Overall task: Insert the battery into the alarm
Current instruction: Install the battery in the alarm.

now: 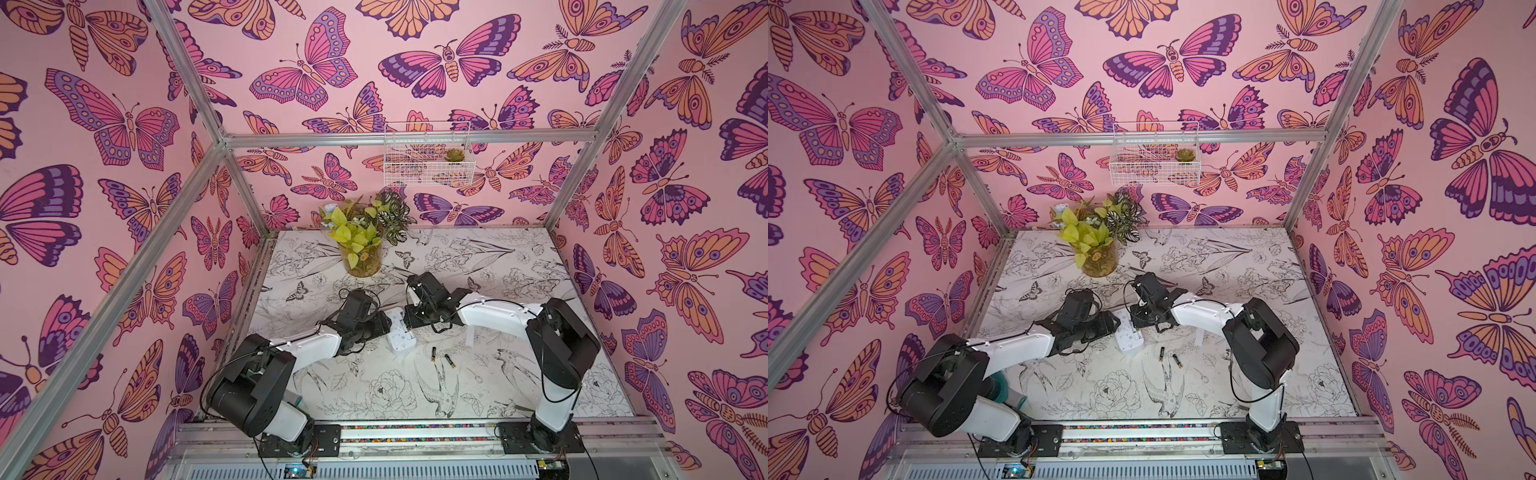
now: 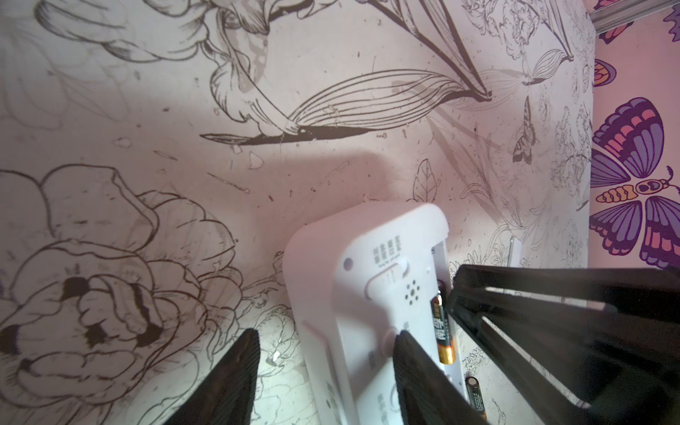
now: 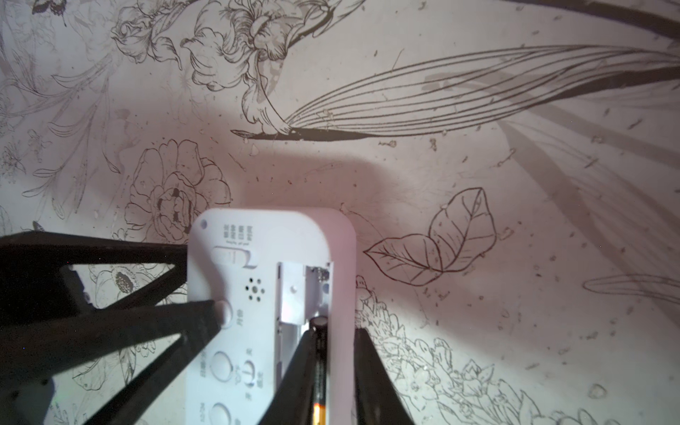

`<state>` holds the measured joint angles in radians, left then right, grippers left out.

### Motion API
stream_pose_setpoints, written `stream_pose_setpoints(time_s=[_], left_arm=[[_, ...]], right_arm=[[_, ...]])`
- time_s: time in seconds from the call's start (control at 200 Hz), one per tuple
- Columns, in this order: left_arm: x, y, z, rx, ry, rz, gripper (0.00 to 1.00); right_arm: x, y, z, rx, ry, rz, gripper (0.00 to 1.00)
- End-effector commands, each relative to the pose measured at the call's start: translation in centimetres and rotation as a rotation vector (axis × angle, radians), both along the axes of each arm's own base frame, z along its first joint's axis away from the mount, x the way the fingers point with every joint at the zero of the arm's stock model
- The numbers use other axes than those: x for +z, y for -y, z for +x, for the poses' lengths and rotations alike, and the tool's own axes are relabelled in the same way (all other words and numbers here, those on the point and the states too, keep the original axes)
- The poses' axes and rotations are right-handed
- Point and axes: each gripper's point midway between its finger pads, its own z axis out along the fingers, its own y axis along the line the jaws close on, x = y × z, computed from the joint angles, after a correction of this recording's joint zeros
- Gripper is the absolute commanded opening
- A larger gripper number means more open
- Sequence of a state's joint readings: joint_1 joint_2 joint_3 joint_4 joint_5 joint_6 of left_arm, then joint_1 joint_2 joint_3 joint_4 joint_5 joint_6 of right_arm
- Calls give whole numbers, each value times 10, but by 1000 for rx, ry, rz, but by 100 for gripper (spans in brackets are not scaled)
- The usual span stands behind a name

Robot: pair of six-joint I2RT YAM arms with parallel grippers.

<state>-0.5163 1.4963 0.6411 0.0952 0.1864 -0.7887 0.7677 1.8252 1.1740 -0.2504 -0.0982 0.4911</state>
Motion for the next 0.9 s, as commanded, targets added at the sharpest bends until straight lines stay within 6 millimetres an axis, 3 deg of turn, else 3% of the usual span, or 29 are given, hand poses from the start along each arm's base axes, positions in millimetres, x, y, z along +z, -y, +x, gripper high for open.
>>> stream_pose_setpoints(time_s=[0.0,0.145,0.381,0.891], left_arm=[[-3,-4,-1,-9,-10,26,61],[3,-5,2,-7,7,38,66],[11,-3,9,-11,24,42,66],[-3,1,2,-37,-27,32,60]], right_arm=[[24,7,-4,16,55,5,27],[27,16,-22,34,61,-38,28],[9,23,-44,57,39,-116,24],[-1,12,-41,67,27,-123,21]])
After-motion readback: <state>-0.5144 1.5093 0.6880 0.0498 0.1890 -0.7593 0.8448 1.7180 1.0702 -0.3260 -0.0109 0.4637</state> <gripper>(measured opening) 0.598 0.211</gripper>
